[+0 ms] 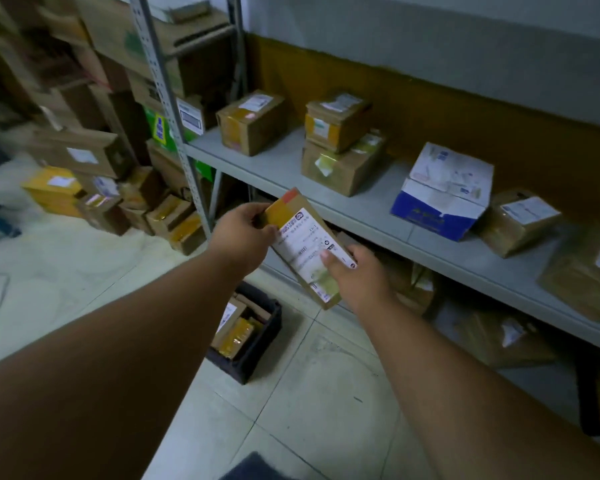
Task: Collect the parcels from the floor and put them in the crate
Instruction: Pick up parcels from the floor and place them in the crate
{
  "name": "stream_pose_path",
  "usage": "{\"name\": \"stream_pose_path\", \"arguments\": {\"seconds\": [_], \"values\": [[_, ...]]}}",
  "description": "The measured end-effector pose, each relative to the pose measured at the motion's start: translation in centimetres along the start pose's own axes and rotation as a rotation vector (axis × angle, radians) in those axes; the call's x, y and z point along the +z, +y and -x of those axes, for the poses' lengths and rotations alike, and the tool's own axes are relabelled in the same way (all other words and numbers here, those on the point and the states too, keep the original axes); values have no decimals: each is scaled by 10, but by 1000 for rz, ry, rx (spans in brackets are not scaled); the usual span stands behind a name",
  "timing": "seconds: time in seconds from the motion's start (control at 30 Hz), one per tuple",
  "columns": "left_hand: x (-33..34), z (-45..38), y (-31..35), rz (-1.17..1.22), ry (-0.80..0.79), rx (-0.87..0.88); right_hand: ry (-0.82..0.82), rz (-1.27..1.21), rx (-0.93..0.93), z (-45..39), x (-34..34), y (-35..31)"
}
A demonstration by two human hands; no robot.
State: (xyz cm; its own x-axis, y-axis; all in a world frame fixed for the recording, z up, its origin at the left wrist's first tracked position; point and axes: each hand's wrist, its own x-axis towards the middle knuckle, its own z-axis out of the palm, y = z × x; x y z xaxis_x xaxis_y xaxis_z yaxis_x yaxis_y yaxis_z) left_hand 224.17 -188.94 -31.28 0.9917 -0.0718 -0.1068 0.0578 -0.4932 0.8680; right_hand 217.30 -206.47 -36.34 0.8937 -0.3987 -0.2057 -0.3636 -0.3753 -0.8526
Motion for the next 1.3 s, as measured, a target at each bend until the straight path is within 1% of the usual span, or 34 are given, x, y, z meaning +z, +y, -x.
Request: {"name": "stream_pose_path", "arguments": {"seconds": [0.1, 0.2, 0.4, 0.43, 0.57, 0.7, 0.8, 0.97, 1.03, 1.1, 1.2, 1.3], "values": [[-17, -13, -17, -10, -10, -5, -9, 96, -6, -5, 23, -12], [-23, -33, -27, 16, -6, -31, -55, 104, 18, -20, 36, -21], [-22, -79, -33, -34, -3, -21, -263, -6, 259, -76, 68, -33], [-23, -88, -33, -31, -10, -30, -304, -30, 277, -87, 75, -37], [-37, -121, -33, -26, 14, -57, -404, -82, 220, -127, 104, -54], [-48, -154, -41, -98, 38, -86, -406, -58, 187, -158, 121, -62], [-51, -183, -61, -141, -4, -123, -340, 12, 186, -178, 136, -54], [-53, -239, -110, -320, -136, -144, -53, -23, 310, -200, 174, -44], [-53, -263, -131, -398, -221, -126, 70, -56, 356, -206, 195, -37], [-54, -285, -153, -421, -316, -108, 164, -76, 399, -210, 222, -32], [-56, -317, -189, -464, -426, -86, 240, -123, 484, -217, 267, -19], [-43, -341, -228, -524, -509, -116, 348, -92, 543, -225, 304, 7]]}}
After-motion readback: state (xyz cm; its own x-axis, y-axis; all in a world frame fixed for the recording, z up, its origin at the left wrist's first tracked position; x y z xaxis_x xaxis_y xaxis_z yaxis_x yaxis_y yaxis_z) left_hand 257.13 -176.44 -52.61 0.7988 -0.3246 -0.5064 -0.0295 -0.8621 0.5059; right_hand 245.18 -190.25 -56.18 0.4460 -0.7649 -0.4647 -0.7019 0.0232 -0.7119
